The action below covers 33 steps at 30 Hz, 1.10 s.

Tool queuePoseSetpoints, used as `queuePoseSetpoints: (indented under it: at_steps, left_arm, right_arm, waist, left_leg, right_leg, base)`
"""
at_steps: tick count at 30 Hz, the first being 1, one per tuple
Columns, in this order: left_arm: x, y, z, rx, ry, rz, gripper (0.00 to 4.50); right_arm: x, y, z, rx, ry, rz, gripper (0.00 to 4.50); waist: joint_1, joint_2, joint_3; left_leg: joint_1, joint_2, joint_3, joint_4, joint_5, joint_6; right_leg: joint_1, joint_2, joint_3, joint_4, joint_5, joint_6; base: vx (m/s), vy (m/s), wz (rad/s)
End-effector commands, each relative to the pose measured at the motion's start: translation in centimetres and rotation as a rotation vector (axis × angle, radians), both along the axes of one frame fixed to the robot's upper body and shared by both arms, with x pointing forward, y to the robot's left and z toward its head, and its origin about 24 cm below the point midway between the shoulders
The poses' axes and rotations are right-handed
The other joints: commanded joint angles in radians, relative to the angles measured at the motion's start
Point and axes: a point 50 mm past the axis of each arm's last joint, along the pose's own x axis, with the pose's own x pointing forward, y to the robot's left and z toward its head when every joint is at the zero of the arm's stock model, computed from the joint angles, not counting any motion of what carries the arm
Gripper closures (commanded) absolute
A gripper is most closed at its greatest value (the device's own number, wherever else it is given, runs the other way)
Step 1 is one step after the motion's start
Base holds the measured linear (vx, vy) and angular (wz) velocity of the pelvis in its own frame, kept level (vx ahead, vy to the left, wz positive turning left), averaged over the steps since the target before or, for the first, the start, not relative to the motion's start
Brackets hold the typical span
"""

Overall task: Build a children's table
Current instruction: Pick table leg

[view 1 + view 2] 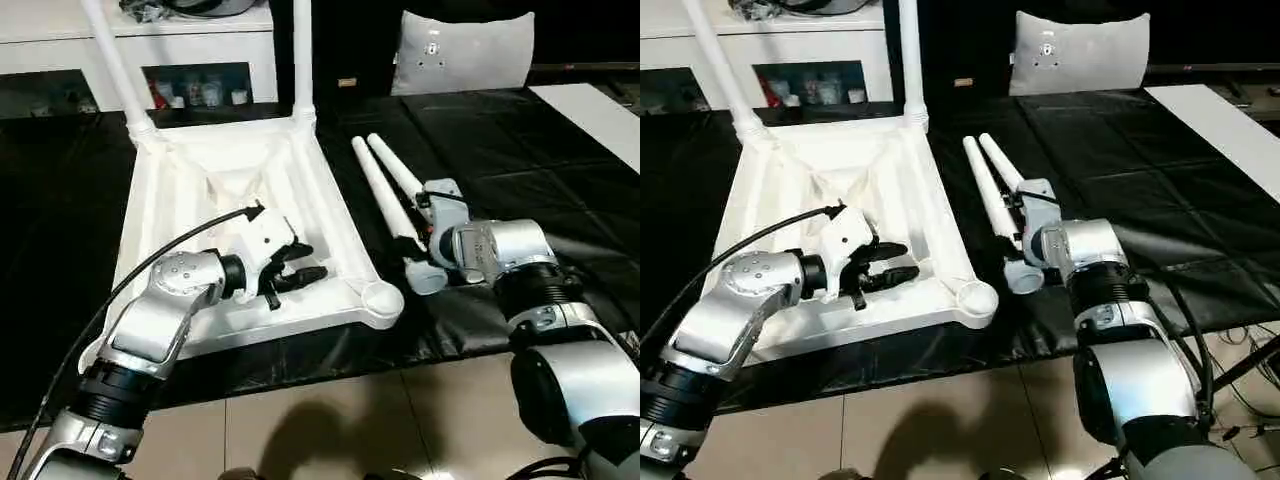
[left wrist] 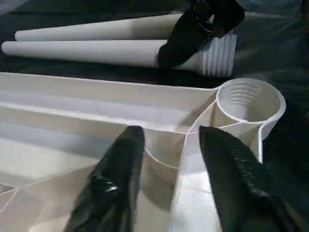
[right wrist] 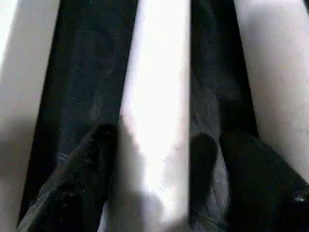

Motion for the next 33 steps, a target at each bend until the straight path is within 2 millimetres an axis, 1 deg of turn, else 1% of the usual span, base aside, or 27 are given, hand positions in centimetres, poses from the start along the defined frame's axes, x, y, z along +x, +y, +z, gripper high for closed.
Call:
queuePoseSetpoints:
  at_steps: [1, 3, 4, 5, 7, 8, 9, 10, 11, 13, 14, 15, 16, 17, 18, 19, 20, 21, 22, 23, 24, 27, 33]
  left_arm:
    - [-0.2, 0.0, 0.2, 0.01, 0.006, -0.017, 2.03]
    - [-0.3, 0.0, 0.2, 0.016, 0.013, -0.022, 1.88]
    - [-0.4, -0.1, 0.2, 0.018, 0.017, -0.025, 1.81]
    - [-0.4, -0.1, 0.1, 0.02, 0.02, -0.028, 1.81]
    - [-0.5, -0.2, 0.1, 0.019, 0.027, -0.033, 1.57]
    - [-0.5, -0.3, 0.1, 0.019, 0.028, -0.034, 1.57]
    - [-0.5, -0.3, 0.1, 0.019, 0.029, -0.035, 1.5]
    - [-0.6, -0.4, 0.1, 0.018, 0.034, -0.039, 1.46]
    - [-0.7, -0.5, 0.0, 0.018, 0.037, -0.043, 1.4]
    - [-0.7, -0.5, 0.0, 0.017, 0.04, -0.046, 1.14]
    - [-0.8, -0.6, 0.0, 0.017, 0.042, -0.048, 1.14]
    - [-0.8, -0.6, 0.0, 0.016, 0.044, -0.049, 1.08]
    - [-0.8, -0.6, 0.0, 0.016, 0.044, -0.049, 1.08]
    - [-0.9, -0.6, 0.0, 0.015, 0.045, -0.05, 1.02]
    - [-0.9, -0.6, 0.0, 0.014, 0.045, -0.05, 0.89]
    - [-0.9, -0.7, 0.0, 0.014, 0.045, -0.049, 0.7]
    - [-0.9, -0.7, 0.1, 0.013, 0.045, -0.049, 0.7]
    - [-0.9, -0.7, 0.1, 0.012, 0.045, -0.049, 0.6]
    - [-0.8, -0.7, 0.1, 0.012, 0.045, -0.049, 0.51]
    - [-0.8, -0.7, 0.1, 0.012, 0.046, -0.048, 0.51]
    - [-0.8, -0.7, 0.2, 0.012, 0.046, -0.047, 0.27]
    - [-0.7, -0.7, 0.2, 0.009, 0.045, -0.045, 0.06]
    - [-0.5, -0.8, 0.2, 0.005, 0.042, -0.044, 0.0]
  right_arm:
    - [-0.1, -0.1, 0.1, 0.02, 0.023, -0.005, 1.25]
    - [-0.2, -0.2, -0.1, 0.028, 0.04, -0.008, 1.39]
    - [-0.2, -0.3, -0.2, 0.028, 0.046, -0.012, 1.52]
    - [-0.3, -0.3, -0.3, 0.027, 0.049, -0.016, 1.52]
    - [-0.4, -0.4, -0.4, 0.026, 0.061, -0.013, 1.71]
    - [-0.4, -0.4, -0.5, 0.026, 0.065, -0.011, 1.71]
    - [-0.4, -0.4, -0.5, 0.025, 0.065, -0.011, 1.82]
    - [-0.5, -0.5, -0.6, 0.024, 0.071, -0.009, 1.98]
    - [-0.5, -0.5, -0.7, 0.024, 0.074, -0.009, 2.08]
    - [-0.6, -0.5, -0.8, 0.024, 0.078, -0.008, 2.18]
    - [-0.6, -0.4, -0.9, 0.024, 0.083, -0.006, 2.18]
    - [-0.6, -0.4, -1.0, 0.023, 0.088, -0.003, 2.28]
    - [-0.7, -0.3, -1.0, 0.023, 0.089, -0.002, 2.28]
    - [-0.7, -0.3, -1.1, 0.023, 0.092, -0.001, 2.39]
    - [-0.7, -0.3, -1.1, 0.024, 0.092, -0.001, 2.44]
    - [-0.7, -0.3, -1.1, 0.024, 0.093, -0.001, 2.51]
    - [-0.7, -0.3, -1.1, 0.025, 0.092, -0.001, 2.51]
    - [-0.7, -0.3, -1.1, 0.027, 0.091, -0.003, 2.56]
    - [-0.6, -0.3, -1.1, 0.029, 0.086, -0.008, 2.57]
    - [-0.6, -0.3, -1.1, 0.03, 0.083, -0.012, 2.57]
    - [-0.6, -0.4, -1.1, 0.032, 0.079, -0.015, 2.58]
    - [-0.5, -0.5, -1.0, 0.041, 0.071, -0.021, 2.59]
    - [-0.6, -0.5, -1.0, 0.063, 0.052, -0.019, 2.59]
  waist:
    - [-0.003, -0.002, -0.073]
    - [-0.002, -0.002, -0.073]
    - [-0.003, 0.002, -0.073]
    - [-0.003, 0.0, -0.072]
    - [-0.003, -0.002, -0.073]
    - [-0.002, -0.002, -0.073]
    - [-0.002, -0.001, -0.072]
    - [-0.002, -0.003, -0.072]
    - [-0.002, -0.003, -0.072]
    - [-0.002, -0.004, -0.072]
    - [-0.001, -0.006, -0.073]
    - [-0.002, -0.008, -0.072]
    - [-0.002, -0.007, -0.072]
    - [-0.002, -0.007, -0.072]
    - [-0.002, -0.007, -0.071]
    - [-0.002, -0.011, -0.072]
    - [-0.002, -0.01, -0.072]
    - [-0.001, -0.008, -0.071]
    - [-0.002, -0.009, -0.072]
    - [-0.002, -0.008, -0.072]
    - [-0.002, -0.009, -0.072]
    - [-0.002, -0.006, -0.072]
    - [-0.003, -0.003, -0.073]
  left_leg:
    - [-0.003, 0.011, 0.006, -0.063, -0.108, 0.003]
    - [-0.003, 0.011, 0.006, -0.062, -0.107, 0.003]
    - [-0.002, 0.011, 0.006, -0.062, -0.107, 0.002]
    - [-0.003, 0.011, 0.006, -0.062, -0.11, 0.002]
    - [-0.002, 0.011, 0.006, -0.062, -0.112, 0.0]
    - [-0.002, 0.011, 0.006, -0.062, -0.113, 0.0]
    - [-0.001, 0.011, 0.006, -0.063, -0.118, 0.0]
    - [-0.001, 0.012, 0.006, -0.063, -0.119, -0.001]
    - [-0.002, 0.012, 0.005, -0.063, -0.118, -0.001]
    - [-0.002, 0.012, 0.005, -0.063, -0.115, -0.001]
    - [-0.002, 0.012, 0.005, -0.063, -0.107, -0.001]
    - [-0.003, 0.012, 0.006, -0.063, -0.109, 0.001]
    - [-0.003, 0.011, 0.006, -0.063, -0.107, 0.002]
    - [-0.003, 0.011, 0.006, -0.062, -0.108, 0.002]
    - [-0.002, 0.011, 0.006, -0.063, -0.113, 0.001]
    - [-0.002, 0.011, 0.006, -0.063, -0.114, 0.002]
    - [-0.002, 0.012, 0.005, -0.063, -0.112, 0.001]
    - [-0.002, 0.012, 0.006, -0.063, -0.113, 0.0]
    - [-0.002, 0.012, 0.005, -0.064, -0.111, -0.001]
    - [-0.002, 0.012, 0.005, -0.064, -0.113, -0.002]
    - [-0.002, 0.011, 0.005, -0.064, -0.115, -0.002]
    - [-0.001, 0.011, 0.005, -0.064, -0.122, -0.005]
    - [-0.001, 0.011, 0.004, -0.063, -0.126, -0.007]
  right_leg:
    - [0.069, -0.056, 0.053, -0.061, -0.188, -0.186]
    - [0.068, -0.057, 0.053, -0.062, -0.193, -0.184]
    - [0.068, -0.056, 0.053, -0.062, -0.194, -0.184]
    - [0.068, -0.055, 0.053, -0.064, -0.198, -0.182]
    - [0.068, -0.055, 0.052, -0.064, -0.208, -0.178]
    - [0.068, -0.056, 0.052, -0.064, -0.209, -0.178]
    - [0.067, -0.056, 0.052, -0.066, -0.219, -0.177]
    - [0.068, -0.056, 0.052, -0.066, -0.224, -0.174]
    - [0.068, -0.057, 0.052, -0.066, -0.224, -0.174]
    - [0.068, -0.057, 0.052, -0.066, -0.227, -0.173]
    - [0.069, -0.058, 0.052, -0.064, -0.221, -0.173]
    - [0.067, -0.057, 0.052, -0.065, -0.224, -0.173]
    - [0.068, -0.057, 0.052, -0.065, -0.226, -0.172]
    - [0.068, -0.057, 0.052, -0.066, -0.23, -0.169]
    - [0.067, -0.057, 0.052, -0.068, -0.242, -0.166]
    - [0.067, -0.057, 0.052, -0.069, -0.247, -0.163]
    - [0.068, -0.057, 0.052, -0.067, -0.246, -0.163]
    - [0.066, -0.058, 0.052, -0.069, -0.25, -0.161]
    - [0.067, -0.057, 0.052, -0.067, -0.245, -0.161]
    - [0.067, -0.057, 0.052, -0.068, -0.245, -0.161]
    - [0.067, -0.057, 0.052, -0.068, -0.247, -0.16]
    - [0.066, -0.057, 0.052, -0.07, -0.251, -0.159]
    - [0.067, -0.056, 0.051, -0.068, -0.236, -0.163]
  base:
    - [0.0, 0.0, 0.0]
    - [0.0, 0.0, 0.0]
    - [0.0, 0.0, 0.0]
    - [0.0, 0.0, 0.0]
    - [0.0, 0.0, 0.0]
    - [0.0, 0.0, 0.0]
    - [0.0, 0.0, 0.0]
    - [0.0, 0.0, 0.0]
    - [0.0, 0.0, 0.0]
    - [0.0, 0.0, 0.0]
    - [0.0, 0.0, 0.0]
    - [0.0, 0.0, 0.0]
    - [0.0, 0.0, 0.0]
    - [0.0, 0.0, 0.0]
    - [0.0, 0.0, 0.0]
    - [0.0, 0.0, 0.0]
    - [0.0, 0.0, 0.0]
    - [0.0, 0.0, 0.0]
    - [0.0, 0.0, 0.0]
    - [0.0, 0.0, 0.0]
    - [0.0, 0.0, 0.0]
    - [0.0, 0.0, 0.0]
    - [0.0, 0.0, 0.0]
